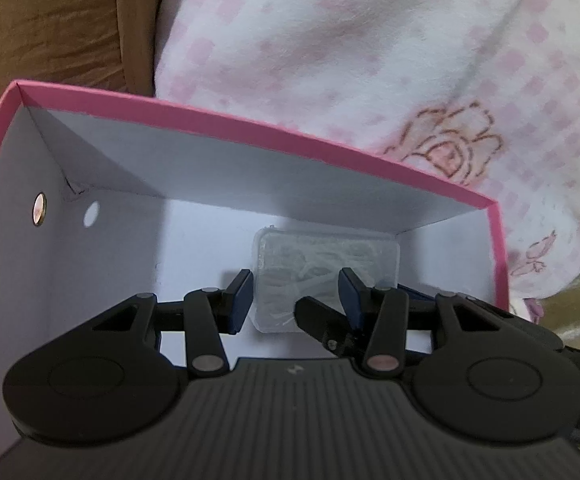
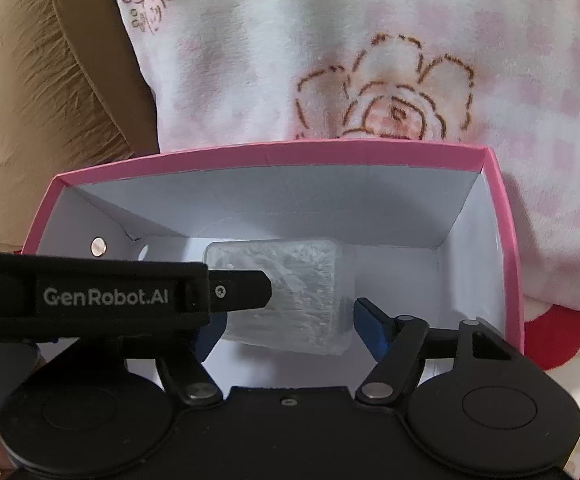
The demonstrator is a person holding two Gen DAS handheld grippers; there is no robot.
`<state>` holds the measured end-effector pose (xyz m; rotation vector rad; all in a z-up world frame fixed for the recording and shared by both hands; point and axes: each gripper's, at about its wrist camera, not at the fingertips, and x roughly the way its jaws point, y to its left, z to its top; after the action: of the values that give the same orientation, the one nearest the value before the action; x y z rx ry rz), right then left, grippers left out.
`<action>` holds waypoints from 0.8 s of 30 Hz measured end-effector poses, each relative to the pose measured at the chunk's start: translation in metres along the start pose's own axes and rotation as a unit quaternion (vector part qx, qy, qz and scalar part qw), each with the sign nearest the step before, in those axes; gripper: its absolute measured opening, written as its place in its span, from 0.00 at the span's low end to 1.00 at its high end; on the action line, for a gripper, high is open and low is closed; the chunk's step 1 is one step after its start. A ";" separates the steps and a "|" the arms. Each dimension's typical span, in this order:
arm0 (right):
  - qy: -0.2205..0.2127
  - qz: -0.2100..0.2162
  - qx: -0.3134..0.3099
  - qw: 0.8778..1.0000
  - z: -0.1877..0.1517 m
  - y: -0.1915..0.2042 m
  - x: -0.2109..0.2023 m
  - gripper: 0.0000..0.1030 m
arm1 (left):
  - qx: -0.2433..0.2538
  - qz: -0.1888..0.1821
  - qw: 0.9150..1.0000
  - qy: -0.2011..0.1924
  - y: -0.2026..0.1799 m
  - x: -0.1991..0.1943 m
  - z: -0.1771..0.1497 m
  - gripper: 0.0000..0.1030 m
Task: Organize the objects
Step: 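Lower the floss-pick box into the pink box and open the left tool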
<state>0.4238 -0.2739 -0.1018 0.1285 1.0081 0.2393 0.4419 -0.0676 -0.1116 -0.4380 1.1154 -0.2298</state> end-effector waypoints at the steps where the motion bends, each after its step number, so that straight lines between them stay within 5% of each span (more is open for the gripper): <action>1: 0.002 -0.001 0.002 1.000 0.000 -0.001 0.001 0.69 | -0.002 0.012 1.000 0.008 0.000 0.003 0.001 0.43; 8: 0.015 0.004 0.026 1.000 0.001 -0.009 0.006 0.57 | -0.002 0.026 1.000 0.001 -0.006 0.004 0.002 0.39; 16: -0.001 -0.041 -0.012 0.999 -0.003 0.002 0.000 0.38 | -0.019 0.032 0.999 -0.011 -0.008 0.007 -0.002 0.38; 24: -0.008 -0.077 -0.017 0.997 -0.003 0.004 0.001 0.37 | -0.043 0.024 0.999 -0.008 -0.011 0.011 -0.001 0.38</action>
<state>0.4207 -0.2699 -0.1032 0.0219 0.9917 0.1140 0.4459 -0.0824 -0.1161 -0.4871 1.1216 -0.1357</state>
